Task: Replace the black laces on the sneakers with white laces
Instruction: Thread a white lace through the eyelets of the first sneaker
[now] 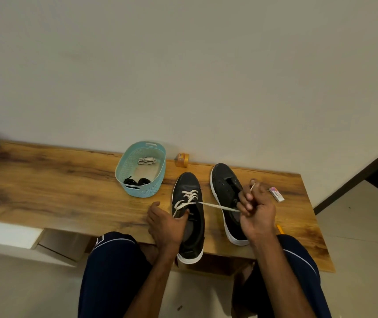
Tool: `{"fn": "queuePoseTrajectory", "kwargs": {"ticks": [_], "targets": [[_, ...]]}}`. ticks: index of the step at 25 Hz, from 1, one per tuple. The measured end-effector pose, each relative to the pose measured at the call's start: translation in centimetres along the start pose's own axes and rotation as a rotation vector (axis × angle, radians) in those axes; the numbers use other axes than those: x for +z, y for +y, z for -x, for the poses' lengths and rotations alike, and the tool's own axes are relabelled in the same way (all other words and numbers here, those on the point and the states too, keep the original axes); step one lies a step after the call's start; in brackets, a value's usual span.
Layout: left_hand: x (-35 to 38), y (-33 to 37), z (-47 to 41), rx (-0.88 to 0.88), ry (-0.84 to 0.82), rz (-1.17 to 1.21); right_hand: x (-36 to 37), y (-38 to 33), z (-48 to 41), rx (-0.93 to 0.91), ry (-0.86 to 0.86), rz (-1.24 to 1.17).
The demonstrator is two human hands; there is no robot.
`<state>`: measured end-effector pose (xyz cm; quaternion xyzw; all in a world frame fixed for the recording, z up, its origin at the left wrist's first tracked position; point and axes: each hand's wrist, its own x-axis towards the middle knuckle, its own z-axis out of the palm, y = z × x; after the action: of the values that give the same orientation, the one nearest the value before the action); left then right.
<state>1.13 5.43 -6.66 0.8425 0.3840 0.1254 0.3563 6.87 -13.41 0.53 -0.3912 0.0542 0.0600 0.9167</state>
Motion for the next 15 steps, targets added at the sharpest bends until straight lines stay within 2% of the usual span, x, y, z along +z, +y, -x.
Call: {"fn": "queuePoseTrajectory", "kwargs": {"ticks": [2, 3, 4, 6, 8, 10, 15], "targets": [[-0.1, 0.0, 0.5, -0.058, -0.053, 0.051, -0.3, 1.3, 0.5, -0.096, 0.073, 0.786], [-0.2, -0.1, 0.8, -0.074, -0.088, 0.075, -0.2, 2.7, 0.7, -0.15, 0.052, 1.137], [-0.3, -0.3, 1.1, -0.077, -0.124, 0.089, 0.2, 4.3, 1.0, -0.158, -0.043, 1.38], [-0.6, -0.9, 1.8, -0.055, -0.169, 0.091, 0.9, 7.0, 1.5, -0.079, -0.219, 1.652], [-0.9, -1.3, 2.3, -0.044, -0.173, 0.056, 0.9, 8.1, 1.7, -0.04, -0.237, 1.784], [-1.2, -1.5, 2.4, -0.046, -0.172, 0.018, 1.1, 7.1, 2.2, -0.047, -0.212, 1.732], [-1.6, -1.0, 2.6, -0.012, -0.194, -0.122, 0.3, 2.0, 3.9, -0.365, -0.066, 1.502]]}}
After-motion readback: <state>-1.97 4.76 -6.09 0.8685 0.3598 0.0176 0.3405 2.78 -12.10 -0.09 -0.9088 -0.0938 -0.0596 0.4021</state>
